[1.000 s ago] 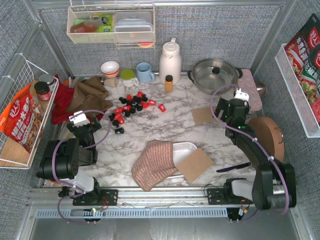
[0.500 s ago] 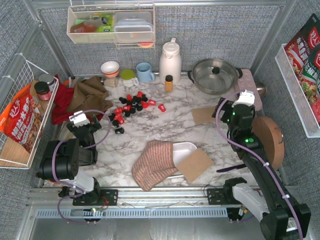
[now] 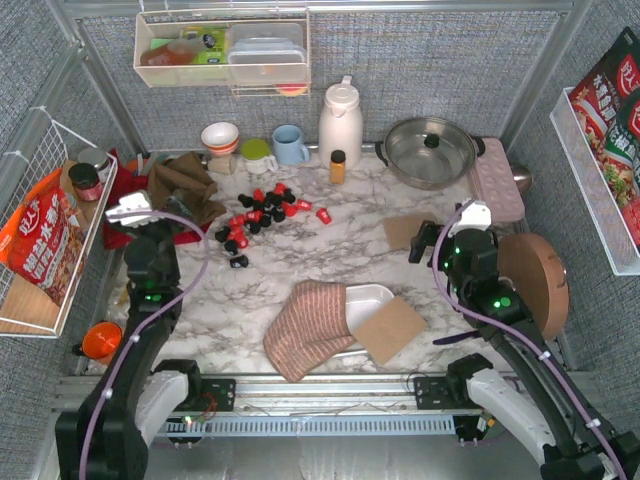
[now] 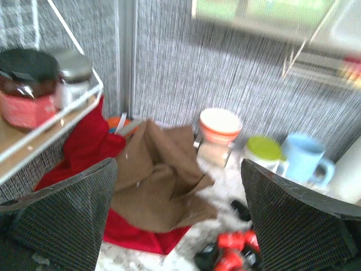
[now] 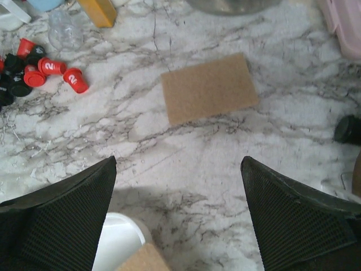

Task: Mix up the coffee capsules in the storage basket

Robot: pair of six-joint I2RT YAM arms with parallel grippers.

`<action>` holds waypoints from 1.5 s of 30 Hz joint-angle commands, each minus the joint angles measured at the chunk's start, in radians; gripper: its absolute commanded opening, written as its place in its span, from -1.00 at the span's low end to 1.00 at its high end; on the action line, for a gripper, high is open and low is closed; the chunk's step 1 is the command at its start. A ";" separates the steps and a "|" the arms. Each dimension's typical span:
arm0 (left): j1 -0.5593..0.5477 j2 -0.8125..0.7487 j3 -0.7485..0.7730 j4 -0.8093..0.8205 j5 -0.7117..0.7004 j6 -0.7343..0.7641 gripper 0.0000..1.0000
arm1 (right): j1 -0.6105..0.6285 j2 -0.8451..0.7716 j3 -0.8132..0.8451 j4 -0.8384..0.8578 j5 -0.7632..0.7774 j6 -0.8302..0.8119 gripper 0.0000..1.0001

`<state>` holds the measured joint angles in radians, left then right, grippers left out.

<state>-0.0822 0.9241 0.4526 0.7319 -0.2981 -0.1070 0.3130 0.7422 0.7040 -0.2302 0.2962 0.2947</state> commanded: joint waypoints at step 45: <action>-0.051 -0.165 0.237 -0.974 0.296 -0.245 0.99 | 0.009 -0.621 -0.434 -0.410 -0.287 0.474 0.80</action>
<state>-0.1349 0.7677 0.6914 -0.2474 0.0254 -0.3607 0.3206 0.1776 0.2817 -0.5964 0.0376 0.7029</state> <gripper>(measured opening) 0.994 0.904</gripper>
